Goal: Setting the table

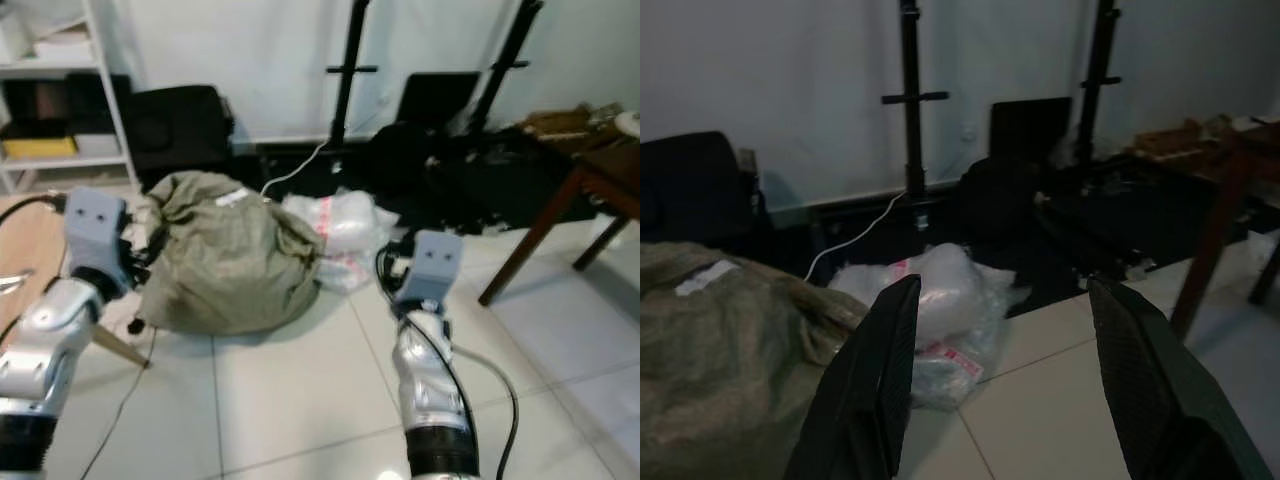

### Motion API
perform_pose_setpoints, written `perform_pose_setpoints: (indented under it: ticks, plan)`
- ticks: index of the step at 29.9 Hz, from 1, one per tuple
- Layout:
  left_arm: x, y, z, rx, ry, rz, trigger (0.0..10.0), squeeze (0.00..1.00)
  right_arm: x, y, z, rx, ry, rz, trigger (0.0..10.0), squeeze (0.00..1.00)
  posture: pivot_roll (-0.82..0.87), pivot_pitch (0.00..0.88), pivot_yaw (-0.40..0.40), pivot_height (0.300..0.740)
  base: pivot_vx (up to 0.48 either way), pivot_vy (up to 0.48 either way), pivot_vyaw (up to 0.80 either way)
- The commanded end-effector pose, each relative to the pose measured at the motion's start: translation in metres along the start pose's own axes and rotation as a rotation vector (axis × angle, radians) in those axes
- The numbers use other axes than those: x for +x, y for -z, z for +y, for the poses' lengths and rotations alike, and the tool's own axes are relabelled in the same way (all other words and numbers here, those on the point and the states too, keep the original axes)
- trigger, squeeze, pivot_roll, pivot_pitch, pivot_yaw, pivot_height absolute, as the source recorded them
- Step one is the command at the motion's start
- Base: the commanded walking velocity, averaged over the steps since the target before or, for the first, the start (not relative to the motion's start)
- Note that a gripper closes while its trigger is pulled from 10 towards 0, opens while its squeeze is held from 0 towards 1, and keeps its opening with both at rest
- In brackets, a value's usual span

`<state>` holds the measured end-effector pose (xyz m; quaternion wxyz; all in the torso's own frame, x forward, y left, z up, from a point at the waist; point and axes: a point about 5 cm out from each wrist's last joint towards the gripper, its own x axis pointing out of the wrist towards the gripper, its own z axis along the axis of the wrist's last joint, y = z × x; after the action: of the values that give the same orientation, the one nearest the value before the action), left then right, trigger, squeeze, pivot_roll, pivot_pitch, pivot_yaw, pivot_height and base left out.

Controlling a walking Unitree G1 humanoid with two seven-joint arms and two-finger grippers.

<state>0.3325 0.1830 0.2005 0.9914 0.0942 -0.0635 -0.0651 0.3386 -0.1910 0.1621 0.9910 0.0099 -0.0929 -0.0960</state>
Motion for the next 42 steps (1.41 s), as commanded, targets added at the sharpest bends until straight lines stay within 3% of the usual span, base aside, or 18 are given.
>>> perform_pose_setpoints:
  ticks: [1, 13, 18, 42]
  plan:
    - [-0.002, 0.006, 0.001, -0.001, -0.002, 0.023, 10.0, 0.00, -0.003, 0.005, 0.000, 0.008, 0.002, 0.016, 10.0, 0.00, 0.05, 0.000, 0.047, 0.740, 0.000, 0.000, -0.79]
    - [0.001, 0.002, -0.001, 0.015, 0.006, -0.015, 10.0, 0.00, -0.003, 0.004, 0.002, 0.021, 0.001, 0.011, 10.0, 0.00, 0.05, 0.000, 0.053, 0.740, 0.086, 0.000, -0.79]
    - [0.004, 0.001, -0.008, 0.021, 0.032, -0.023, 10.0, 0.00, -0.004, 0.005, 0.004, 0.017, -0.006, 0.008, 10.0, 0.00, 0.05, 0.000, 0.059, 0.740, 0.480, 0.000, -0.18]
    - [0.007, -0.001, -0.017, 0.014, 0.071, -0.042, 10.0, 0.00, -0.006, 0.005, 0.000, 0.027, 0.017, 0.010, 10.0, 0.00, 0.04, 0.000, 0.067, 0.740, 0.480, 0.000, -0.73]
